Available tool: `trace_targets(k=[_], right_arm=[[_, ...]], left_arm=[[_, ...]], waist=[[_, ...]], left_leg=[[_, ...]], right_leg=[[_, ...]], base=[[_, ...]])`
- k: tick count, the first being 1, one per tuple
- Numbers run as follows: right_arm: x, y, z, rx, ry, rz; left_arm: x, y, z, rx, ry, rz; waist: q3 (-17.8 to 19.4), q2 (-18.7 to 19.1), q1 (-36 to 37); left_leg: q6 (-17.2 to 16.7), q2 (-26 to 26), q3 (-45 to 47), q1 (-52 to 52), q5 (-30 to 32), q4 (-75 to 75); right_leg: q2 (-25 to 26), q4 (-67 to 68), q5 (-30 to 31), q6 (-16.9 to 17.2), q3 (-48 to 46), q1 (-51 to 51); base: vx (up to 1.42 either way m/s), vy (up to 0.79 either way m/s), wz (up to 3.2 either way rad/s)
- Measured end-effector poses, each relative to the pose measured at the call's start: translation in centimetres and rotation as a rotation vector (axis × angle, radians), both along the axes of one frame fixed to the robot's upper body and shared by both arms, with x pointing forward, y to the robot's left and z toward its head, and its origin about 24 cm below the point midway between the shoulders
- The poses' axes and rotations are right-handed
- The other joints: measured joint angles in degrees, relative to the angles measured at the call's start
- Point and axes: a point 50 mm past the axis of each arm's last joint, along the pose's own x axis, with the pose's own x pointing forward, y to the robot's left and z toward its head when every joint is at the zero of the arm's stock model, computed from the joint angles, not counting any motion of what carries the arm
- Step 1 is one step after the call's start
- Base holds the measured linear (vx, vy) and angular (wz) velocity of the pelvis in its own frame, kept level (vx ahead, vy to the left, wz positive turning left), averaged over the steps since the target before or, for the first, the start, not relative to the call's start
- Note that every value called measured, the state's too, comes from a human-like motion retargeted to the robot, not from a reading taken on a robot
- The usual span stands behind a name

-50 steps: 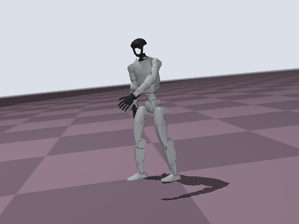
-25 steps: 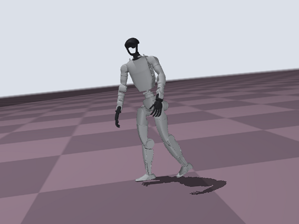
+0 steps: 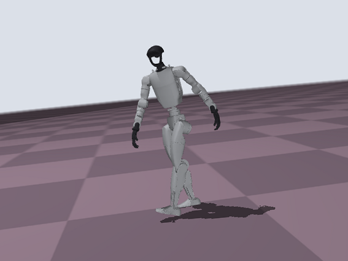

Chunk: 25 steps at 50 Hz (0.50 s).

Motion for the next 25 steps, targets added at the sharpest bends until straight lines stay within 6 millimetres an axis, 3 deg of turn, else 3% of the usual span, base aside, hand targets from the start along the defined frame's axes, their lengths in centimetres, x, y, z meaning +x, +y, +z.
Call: trace_targets(k=[6, 13, 17, 22, 25], right_arm=[[-3.6, 0.5, -2.7, 0.041, 0.137, -0.038], [-8.9, 0.9, -5.6, 0.075, 0.285, -0.12], [-11.9, 0.9, -6.7, 0.092, 0.347, -0.142], [-13.7, 0.9, -7.2, 0.126, 0.352, -0.188], [-13.3, 0.7, -7.0, 0.133, 0.315, -0.227]], left_arm=[[0.8, 0.0, 0.1, -0.034, -0.014, -0.079], [5.5, 0.4, 0.1, 0.023, -0.109, -0.096], [8.3, -0.3, -0.4, 0.078, -0.112, -0.109], [14.2, -1.5, -0.1, 0.173, -0.151, -0.186], [19.5, -2.1, 1.4, 0.227, -0.266, -0.223]], waist=[[-0.47, -0.51, -0.42], [-2.47, -1.75, -4.18], [-3.67, -0.58, -7.94], [-4.79, 0.43, -13.47], [-4.14, 0.13, -17.94]], left_leg=[[-1.46, 0.74, 3.64, 0.53, -1.18, 0.0], [-1.08, 2.25, 3.2, 5.57, -0.23, 0.0], [0.12, 4.73, 2.89, 10.85, -3.18, 0.02], [1.57, 7.77, 3.62, 15.42, -6.76, 1.3], [1.24, 8.03, 4.34, 16.94, -8.75, 3.08]], right_leg=[[1.34, 1.15, -1.11, -1.84, 2.42, 2.8], [2.71, 6.6, 1.38, -3.72, 4.74, 4.63], [4.22, 18.59, 8.79, -3.82, 5.87, 2.28], [4.22, 45.03, 20.72, -3.71, 5.53, -10.86], [0.63, 55.26, 18.24, -6.5, 2.44, -18.37]], base=[[0.42, -0.02, -0.36], [0.49, 0.03, -0.25], [0.52, 0.07, -0.29], [0.45, 0.08, -0.43], [0.38, 0.07, -0.3]])
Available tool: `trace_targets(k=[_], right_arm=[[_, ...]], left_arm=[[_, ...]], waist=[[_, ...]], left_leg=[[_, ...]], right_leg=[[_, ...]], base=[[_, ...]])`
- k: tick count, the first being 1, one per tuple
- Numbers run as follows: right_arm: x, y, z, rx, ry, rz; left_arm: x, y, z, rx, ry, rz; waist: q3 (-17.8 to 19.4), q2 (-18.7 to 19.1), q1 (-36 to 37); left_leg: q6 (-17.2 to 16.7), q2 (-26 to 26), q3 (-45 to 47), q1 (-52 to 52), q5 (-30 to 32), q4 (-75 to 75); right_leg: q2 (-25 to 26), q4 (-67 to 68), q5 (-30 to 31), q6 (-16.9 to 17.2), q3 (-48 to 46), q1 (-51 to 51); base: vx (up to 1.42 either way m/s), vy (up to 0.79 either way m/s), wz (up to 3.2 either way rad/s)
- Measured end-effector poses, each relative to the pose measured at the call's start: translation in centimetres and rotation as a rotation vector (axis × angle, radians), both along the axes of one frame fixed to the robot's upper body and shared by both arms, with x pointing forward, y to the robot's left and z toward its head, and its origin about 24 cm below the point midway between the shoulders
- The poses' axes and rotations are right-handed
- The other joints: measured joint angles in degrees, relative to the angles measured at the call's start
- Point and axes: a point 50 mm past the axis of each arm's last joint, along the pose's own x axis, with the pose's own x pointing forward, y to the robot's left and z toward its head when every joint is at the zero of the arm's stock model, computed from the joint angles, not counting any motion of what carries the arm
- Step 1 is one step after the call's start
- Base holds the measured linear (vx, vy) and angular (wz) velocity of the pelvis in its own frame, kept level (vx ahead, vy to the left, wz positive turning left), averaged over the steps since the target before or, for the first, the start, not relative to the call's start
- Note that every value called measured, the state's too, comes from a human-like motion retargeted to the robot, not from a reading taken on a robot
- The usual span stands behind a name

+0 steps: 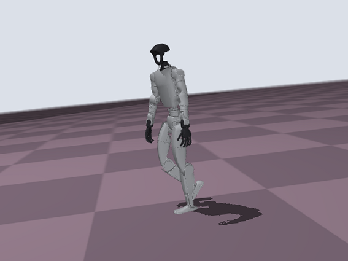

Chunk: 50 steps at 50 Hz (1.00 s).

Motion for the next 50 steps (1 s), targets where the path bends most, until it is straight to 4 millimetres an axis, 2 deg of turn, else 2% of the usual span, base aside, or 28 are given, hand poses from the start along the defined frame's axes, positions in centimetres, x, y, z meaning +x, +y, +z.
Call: trace_targets(k=[3, 7, 10, 12, 15, 18, 20, 23, 25, 27, 31, 33, 36, 39, 42, 45, 47, 50], right_arm=[[0.5, -0.3, 0.3, -0.009, -0.039, -0.047], [0.9, -0.7, 0.5, -0.025, -0.063, -0.099], [1.0, -1.0, 0.6, -0.04, -0.061, -0.116], [1.1, -1.2, 0.6, -0.052, -0.051, -0.116], [1.2, -1.3, 0.6, -0.07, -0.024, -0.104], [0.8, -1.0, 0.4, -0.069, 0.015, -0.084], [0.2, -0.5, 0.0, -0.055, 0.043, -0.075], [-0.4, -0.2, -0.2, -0.033, 0.064, -0.081], [-0.8, -0.1, -0.3, -0.021, 0.072, -0.093], [-1.2, -0.1, -0.5, -0.013, 0.08, -0.108], [-1.9, -0.2, -0.6, -0.012, 0.104, -0.137], [-2.1, -0.3, -0.6, -0.016, 0.115, -0.143], [-1.7, -0.5, -0.5, -0.026, 0.114, -0.135], [-0.5, -0.6, -0.2, -0.042, 0.089, -0.099], [1.6, -0.5, 0.5, -0.054, 0.043, -0.039], [4.5, -0.3, 1.6, -0.067, -0.025, 0.034], [6.8, -0.2, 2.6, -0.08, -0.085, 0.08], [10.0, 0.1, 4.4, -0.107, -0.192, 0.14]], left_arm=[[5.9, -0.7, 2.8, 0.009, -0.176, -0.045], [12.7, -1.7, 7.9, -0.022, -0.434, -0.095], [16.7, -2.5, 12.4, -0.059, -0.619, -0.122], [18.7, -3.0, 15.3, -0.081, -0.729, -0.141], [20.8, -3.8, 19.0, -0.095, -0.873, -0.17], [21.7, -4.4, 21.2, -0.097, -0.953, -0.217], [21.8, -4.7, 21.5, -0.11, -0.962, -0.245], [21.2, -5.1, 20.5, -0.157, -0.937, -0.269], [20.4, -5.3, 18.8, -0.192, -0.893, -0.275], [19.0, -5.2, 16.4, -0.223, -0.824, -0.268], [14.3, -4.8, 9.9, -0.261, -0.618, -0.197], [10.8, -4.6, 6.4, -0.26, -0.477, -0.144], [4.3, -4.2, 1.5, -0.24, -0.231, -0.074], [-2.8, -4.1, -1.8, -0.224, 0.008, -0.019], [-9.2, -4.1, -3.5, -0.229, 0.194, 0.03], [-14.0, -4.1, -4.0, -0.246, 0.305, 0.088], [-16.3, -4.1, -4.0, -0.255, 0.34, 0.137], [-18.7, -4.0, -3.8, -0.263, 0.353, 0.223]], waist=[[0.87, -0.15, -4.93], [2.05, -0.11, -11.04], [3.32, -0.54, -14.69], [4.35, -1.41, -16.83], [6.4, -3.15, -19.79], [7.98, -4.13, -21.07], [7.8, -3.97, -21.19], [6.67, -3.63, -21.27], [5.55, -3.72, -21.57], [4.43, -3.98, -21.74], [2.72, -4.97, -22.03], [2.14, -5.84, -21.87], [0.78, -6.72, -21.19], [-0.31, -7.27, -19.43], [-0.59, -8.4, -16.06], [-0.45, -9.94, -11.87], [-0.1, -10.8, -9.14], [0.76, -11.14, -5.44]], left_leg=[[-0.98, 0.18, 0.41, 0.97, -1.89, 2.27], [-1.48, 0.44, 0.59, 2.1, -4.29, 5.3], [-0.95, -0.26, 0.98, 3.33, -6.04, 7.14], [-0.39, -1.7, 1.17, 4.61, -7.13, 8.1], [-0.09, -4.28, 1.05, 7.85, -8.82, 8.91], [-1.21, -4.72, 1.54, 12.02, -10.13, 8.38], [-2.64, -3.23, 2.48, 13.89, -10.57, 8.13], [-3.57, -2.16, 3.49, 15.55, -10.43, 8.21], [-3.61, -2.31, 3.6, 16.45, -9.89, 8.65], [-3.49, -2.56, 3.64, 17.22, -8.84, 9.84], [-1.03, -4.2, 3.78, 17.2, -3.89, 16.03], [1.2, -4.98, 4.5, 15.07, 0.22, 22.75], [4.37, -4.82, 5.52, 6.86, 5.4, 38.58], [6.79, -4.85, 6.04, -2.48, 5.99, 52.03], [9.22, -5.43, 7.84, -9.97, 1.56, 58.09], [10.9, -6.01, 10.62, -15.67, -3.14, 56.41], [10.8, -6.53, 11.7, -18.2, -3.64, 51.05], [9.11, -6.92, 11.54, -19.86, -1.14, 38.49]], right_leg=[[-2.37, 0.97, -5.53, -1.84, -2.2, -4.9], [-2.1, -9.26, -8.77, -1.2, -2.67, -8.03], [-2.55, -23.29, -7.74, -0.18, -3.54, -7.55], [-3.61, -35.28, -3.96, 1.05, -4.22, -5.64], [-5.69, -52.93, 2.9, 4.98, -5.34, -1.63], [-6.32, -60.63, 2.14, 11.35, -6.44, -0.34], [-4.79, -60.98, -1.17, 13.14, -6.31, -1.07], [-3.4, -60.98, -2.07, 13.14, -6.13, -0.52], [-3.49, -60.98, -0.88, 13.14, -7.0, 0.58], [-3.62, -60.98, 0.5, 13.14, -7.76, 1.8], [-5.7, -60.98, 0.64, 13.14, -6.97, 5.36], [-7.03, -60.98, -0.84, 12.1, -5.92, 7.58], [-7.59, -60.84, -3.15, 9.49, -4.48, 9.83], [-7.46, -59.81, -5.41, 8.12, -2.7, 10.89], [-7.49, -59.16, -7.21, 8.31, 0.03, 11.69], [-7.84, -59.08, -8.48, 9.31, 3.28, 12.1], [-7.97, -59.19, -9.19, 9.82, 5.35, 12.49], [-7.33, -59.43, -10.27, 9.94, 8.12, 13.62]], base=[[0.34, 0.05, -0.14], [0.33, 0.01, -0.05], [0.34, -0.02, -0.1], [0.36, -0.04, -0.05], [0.41, -0.07, 0.01], [0.45, -0.12, -0.2], [0.45, -0.26, -0.42], [0.48, -0.23, -0.4], [0.52, -0.17, -0.25], [0.56, -0.18, -0.24], [0.6, -0.09, -0.15], [0.59, -0.12, -0.21], [0.54, -0.21, -0.31], [0.49, -0.18, -0.48], [0.44, -0.13, -0.84], [0.41, -0.08, -1.01], [0.39, -0.04, -1.01], [0.4, 0.0, -0.95]])
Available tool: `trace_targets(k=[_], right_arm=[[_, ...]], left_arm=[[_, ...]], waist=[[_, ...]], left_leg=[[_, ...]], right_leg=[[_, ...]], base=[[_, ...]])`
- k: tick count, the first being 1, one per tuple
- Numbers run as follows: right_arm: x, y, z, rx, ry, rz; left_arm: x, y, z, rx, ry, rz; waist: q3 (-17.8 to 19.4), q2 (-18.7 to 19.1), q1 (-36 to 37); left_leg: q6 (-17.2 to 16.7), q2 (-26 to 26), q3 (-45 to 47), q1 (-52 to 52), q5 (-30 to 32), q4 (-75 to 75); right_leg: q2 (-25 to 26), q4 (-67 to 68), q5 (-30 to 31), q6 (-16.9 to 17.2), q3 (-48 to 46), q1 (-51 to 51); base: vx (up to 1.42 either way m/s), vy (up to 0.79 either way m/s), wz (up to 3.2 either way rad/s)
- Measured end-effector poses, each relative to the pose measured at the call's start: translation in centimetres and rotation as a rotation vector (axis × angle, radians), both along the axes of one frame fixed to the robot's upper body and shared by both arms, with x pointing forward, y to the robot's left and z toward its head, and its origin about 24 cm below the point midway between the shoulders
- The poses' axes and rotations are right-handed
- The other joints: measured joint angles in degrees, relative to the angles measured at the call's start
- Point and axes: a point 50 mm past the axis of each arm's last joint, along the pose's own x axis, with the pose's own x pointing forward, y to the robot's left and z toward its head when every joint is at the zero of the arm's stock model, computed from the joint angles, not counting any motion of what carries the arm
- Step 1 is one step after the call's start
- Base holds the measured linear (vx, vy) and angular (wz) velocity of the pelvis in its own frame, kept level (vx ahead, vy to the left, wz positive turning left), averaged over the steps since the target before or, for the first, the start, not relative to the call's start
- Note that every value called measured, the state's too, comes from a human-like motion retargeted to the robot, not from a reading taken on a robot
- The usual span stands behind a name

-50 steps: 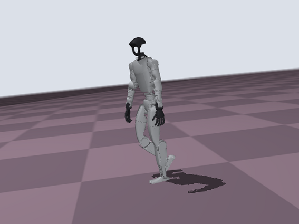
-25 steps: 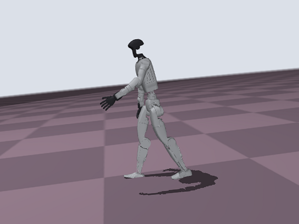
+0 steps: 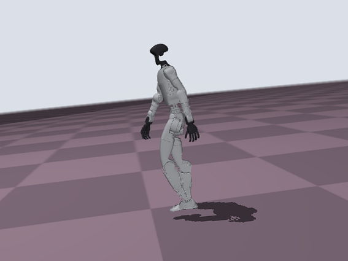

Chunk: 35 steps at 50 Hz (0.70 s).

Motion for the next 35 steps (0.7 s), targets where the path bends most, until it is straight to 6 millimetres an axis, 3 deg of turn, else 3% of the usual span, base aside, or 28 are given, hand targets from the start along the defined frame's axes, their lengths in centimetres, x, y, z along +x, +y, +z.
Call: trace_targets(k=[5, 9, 14, 17, 20, 25, 30, 35], right_arm=[[4.4, 0.6, 3.2, -0.045, -0.194, 0.068], [6.2, 1.2, 4.8, -0.054, -0.302, 0.104], [5.7, 2.2, 4.2, -0.039, -0.301, 0.143], [4.7, 2.6, 3.2, -0.024, -0.26, 0.155], [2.5, 2.7, 1.4, -0.004, -0.18, 0.136], [-3.9, 2.3, -2.4, 0.125, -0.01, 0.029], [-11.1, 1.4, -5.0, 0.186, 0.224, -0.093], [-16.4, 0.5, -6.0, 0.191, 0.387, -0.162]], left_arm=[[-1.5, 0.0, 0.3, -0.001, -0.021, 0.111], [-1.1, -0.4, 0.3, -0.02, -0.073, 0.12], [0.5, -0.6, 0.2, -0.027, -0.153, 0.123], [3.3, -0.3, 0.2, -0.015, -0.216, 0.134], [6.0, -0.2, 0.1, -0.002, -0.251, 0.127], [10.5, 0.0, 0.4, 0.047, -0.274, 0.041], [17.9, 0.7, 2.4, 0.117, -0.401, -0.031], [27.3, 0.8, 7.5, 0.144, -0.698, -0.019]], waist=[[2.4, 3.79, 4.41], [4.24, 7.45, 5.24], [3.1, 8.12, 4.54], [1.53, 7.85, 3.47], [-0.21, 7.8, 2.07], [-2.77, 8.89, -0.98], [-4.85, 10.46, -4.65], [-4.65, 11.12, -8.63]], left_leg=[[-6.28, 3.59, -2.3, 3.63, 6.67, -26.16], [-12.63, 7.04, -1.23, 6.41, 8.22, -38.46], [-15.95, 8.41, 4.5, 8.06, 6.31, -41.57], [-15.97, 8.99, 7.1, 9.37, 6.69, -41.56], [-15.93, 9.35, 7.99, 11.49, 7.49, -41.52], [-14.59, 10.22, 5.95, 16.23, 4.38, -40.23], [-12.14, 11.3, 3.0, 18.74, -0.36, -37.73], [-12.43, 10.44, 0.65, 20.25, -3.99, -35.07]], right_leg=[[4.92, 0.06, -2.68, -1.36, 3.58, 5.24], [8.28, 0.83, -5.36, -2.73, 5.2, 10.91], [8.75, 2.51, -6.9, -4.37, 6.45, 14.47], [9.13, 4.03, -6.33, -5.69, 7.05, 14.71], [9.61, 7.03, -4.5, -6.8, 7.43, 14.82], [11.42, 20.51, 4.69, -6.41, 5.66, 12.27], [11.87, 47.42, 14.48, -5.78, -0.13, -1.9], [6.91, 60.29, 6.01, -10.59, -7.65, -14.64]], base=[[0.45, 0.04, -0.82], [0.5, 0.09, -0.42], [0.51, 0.13, -0.18], [0.54, 0.16, -0.1], [0.57, 0.19, -0.06], [0.59, 0.22, 0.09], [0.52, 0.21, 0.21], [0.45, 0.17, 0.37]])
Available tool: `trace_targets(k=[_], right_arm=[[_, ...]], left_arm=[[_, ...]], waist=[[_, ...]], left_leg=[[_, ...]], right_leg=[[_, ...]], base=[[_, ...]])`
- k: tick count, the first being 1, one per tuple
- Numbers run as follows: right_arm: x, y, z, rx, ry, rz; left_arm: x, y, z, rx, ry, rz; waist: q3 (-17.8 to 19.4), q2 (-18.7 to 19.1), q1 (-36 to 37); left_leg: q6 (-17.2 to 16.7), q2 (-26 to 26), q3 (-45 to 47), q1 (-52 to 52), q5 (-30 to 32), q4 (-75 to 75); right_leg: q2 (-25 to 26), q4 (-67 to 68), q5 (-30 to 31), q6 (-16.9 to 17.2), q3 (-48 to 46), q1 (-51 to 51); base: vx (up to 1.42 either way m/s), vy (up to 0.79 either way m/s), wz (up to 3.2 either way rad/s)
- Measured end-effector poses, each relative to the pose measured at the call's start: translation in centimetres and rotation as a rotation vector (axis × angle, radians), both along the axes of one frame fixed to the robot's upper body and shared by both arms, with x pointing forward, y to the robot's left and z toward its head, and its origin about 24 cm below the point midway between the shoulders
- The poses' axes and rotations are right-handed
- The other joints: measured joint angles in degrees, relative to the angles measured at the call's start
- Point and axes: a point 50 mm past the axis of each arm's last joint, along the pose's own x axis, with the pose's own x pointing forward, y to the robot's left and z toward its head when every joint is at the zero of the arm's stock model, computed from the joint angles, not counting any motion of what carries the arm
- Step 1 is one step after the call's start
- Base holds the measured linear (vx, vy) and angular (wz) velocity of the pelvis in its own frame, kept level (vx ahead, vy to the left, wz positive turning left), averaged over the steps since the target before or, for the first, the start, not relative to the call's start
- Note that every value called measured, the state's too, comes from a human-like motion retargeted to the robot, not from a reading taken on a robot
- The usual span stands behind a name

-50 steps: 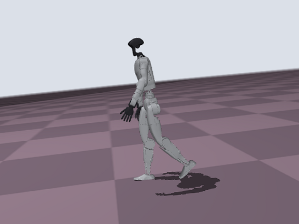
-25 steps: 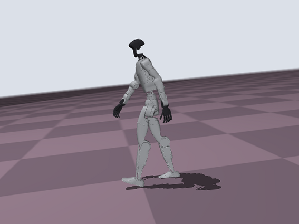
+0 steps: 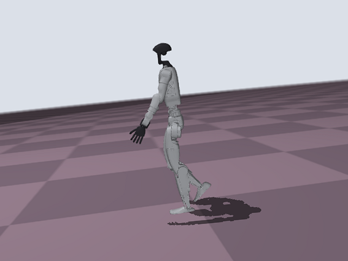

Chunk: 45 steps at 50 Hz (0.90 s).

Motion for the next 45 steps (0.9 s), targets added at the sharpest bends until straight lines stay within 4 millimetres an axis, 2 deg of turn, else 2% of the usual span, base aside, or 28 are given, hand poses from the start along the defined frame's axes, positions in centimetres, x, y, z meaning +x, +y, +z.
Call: trace_targets(k=[3, 7, 10, 12, 14, 16, 19, 22, 25, 29, 32, 35, 38, 42, 45], right_arm=[[-2.3, -0.1, -0.2, 0.015, 0.072, -0.012], [-3.9, 0.0, -0.3, 0.029, 0.119, -0.027], [-3.8, -0.1, -0.3, 0.005, 0.114, -0.045], [-3.0, -0.6, -0.2, -0.068, 0.125, -0.052], [-2.0, -0.3, -0.2, -0.074, 0.114, -0.061], [-1.1, -0.1, -0.2, -0.069, 0.099, -0.069], [0.6, -0.1, 0.0, -0.065, 0.062, -0.084], [2.6, -0.4, 0.4, -0.083, 0.008, -0.09], [5.0, -1.0, 1.1, -0.118, -0.055, -0.078], [8.1, -1.7, 2.3, -0.165, -0.144, -0.046], [11.0, -2.1, 3.5, -0.193, -0.241, -0.014], [14.4, -2.3, 5.3, -0.219, -0.358, 0.019], [17.8, -2.2, 7.4, -0.234, -0.467, 0.052], [22.0, -1.7, 10.5, -0.25, -0.599, 0.094], [24.5, -1.1, 12.9, -0.261, -0.699, 0.125]], left_arm=[[4.7, -0.6, 4.0, -0.033, -0.193, -0.031], [9.0, -1.6, 9.0, -0.081, -0.403, -0.101], [11.0, -2.4, 11.9, -0.107, -0.515, -0.148], [12.0, -2.8, 13.5, -0.113, -0.556, -0.131], [12.4, -2.9, 14.2, -0.082, -0.579, -0.151], [12.3, -3.1, 14.0, -0.047, -0.564, -0.188], [11.2, -3.2, 11.8, -0.005, -0.478, -0.241], [8.7, -3.1, 8.1, 0.019, -0.339, -0.27], [4.7, -2.7, 3.5, 0.018, -0.158, -0.263], [-3.4, -2.3, -2.6, -0.018, 0.132, -0.214], [-10.4, -1.8, -5.7, -0.043, 0.335, -0.17], [-16.6, -1.3, -7.2, -0.063, 0.486, -0.121], [-21.4, -0.9, -7.7, -0.086, 0.585, -0.07], [-25.8, -0.5, -7.6, -0.114, 0.667, 0.021], [-27.8, -0.4, -7.5, -0.134, 0.703, 0.101]], waist=[[0.73, 0.53, -2.81], [2.25, 0.83, -6.59], [3.86, -0.08, -9.26], [5.37, -1.01, -10.79], [7.2, -1.82, -12.04], [8.43, -2.02, -12.38], [8.54, -1.34, -11.72], [7.67, -1.22, -10.56], [6.72, -1.83, -8.85], [5.17, -4.49, -6.62], [3.51, -6.14, -4.82], [2.44, -6.98, -2.27], [2.37, -8.28, 1.08], [3.06, -9.93, 5.33], [3.86, -9.89, 8.05]], left_leg=[[-0.04, -0.65, -2.05, 1.12, -1.59, 1.13], [1.03, -2.16, -5.08, 3.32, -3.63, 2.17], [2.24, -4.83, -7.4, 5.66, -5.23, 2.81], [2.8, -7.17, -8.67, 7.57, -6.42, 2.79], [2.51, -8.22, -10.04, 10.6, -7.77, 2.81], [2.0, -8.13, -10.87, 13.25, -8.61, 2.73], [0.95, -6.33, -11.07, 15.47, -8.78, 3.33], [0.7, -5.71, -11.34, 16.69, -7.32, 5.16], [1.14, -6.04, -11.19, 16.91, -3.41, 9.46], [5.01, -8.99, -9.63, 11.71, 5.86, 23.82], [7.79, -9.58, -7.96, 2.14, 11.03, 40.05], [9.6, -9.92, -7.39, -7.64, 11.3, 51.99], [11.11, -11.17, -6.55, -14.82, 7.09, 54.97], [12.38, -11.18, -3.23, -20.36, 2.96, 46.6], [11.53, -9.63, 0.04, -20.87, 4.59, 32.03]], right_leg=[[-0.21, -4.06, -4.66, -0.2, -1.71, -4.28], [-0.34, -20.15, -5.92, 1.06, -3.53, -5.82], [-2.26, -38.81, -1.06, 2.68, -5.6, -3.55], [-3.95, -51.92, 4.69, 5.26, -6.28, -1.63], [-4.93, -59.67, 7.21, 9.32, -6.3, -0.21], [-5.02, -61.83, 6.41, 12.85, -4.81, -0.49], [-2.81, -61.83, 6.62, 13.79, -1.71, -0.7], [-1.77, -61.83, 9.13, 13.79, -0.95, 1.22], [-2.03, -61.83, 7.26, 13.79, -1.02, 4.22], [-6.11, -61.82, 2.59, 13.49, 0.51, 8.85], [-7.58, -61.55, 0.33, 11.37, 1.45, 10.81], [-7.49, -60.72, -1.92, 9.82, 2.57, 11.82], [-7.65, -59.92, -3.86, 9.66, 4.21, 12.8], [-7.87, -58.89, -5.98, 9.71, 6.37, 13.91], [-6.73, -58.25, -7.45, 9.26, 7.83, 15.06]], base=[[0.43, 0.1, 0.62], [0.44, 0.05, 0.73], [0.47, 0.0, 0.75], [0.52, -0.03, 0.7], [0.57, -0.07, 0.61], [0.58, -0.13, 0.38], [0.59, -0.26, 0.08], [0.63, -0.26, -0.06], [0.66, -0.2, -0.18], [0.66, -0.08, -0.1], [0.6, -0.16, -0.11], [0.55, -0.16, -0.27], [0.52, -0.11, -0.47], [0.49, -0.06, -0.53], [0.49, -0.01, -0.59]])
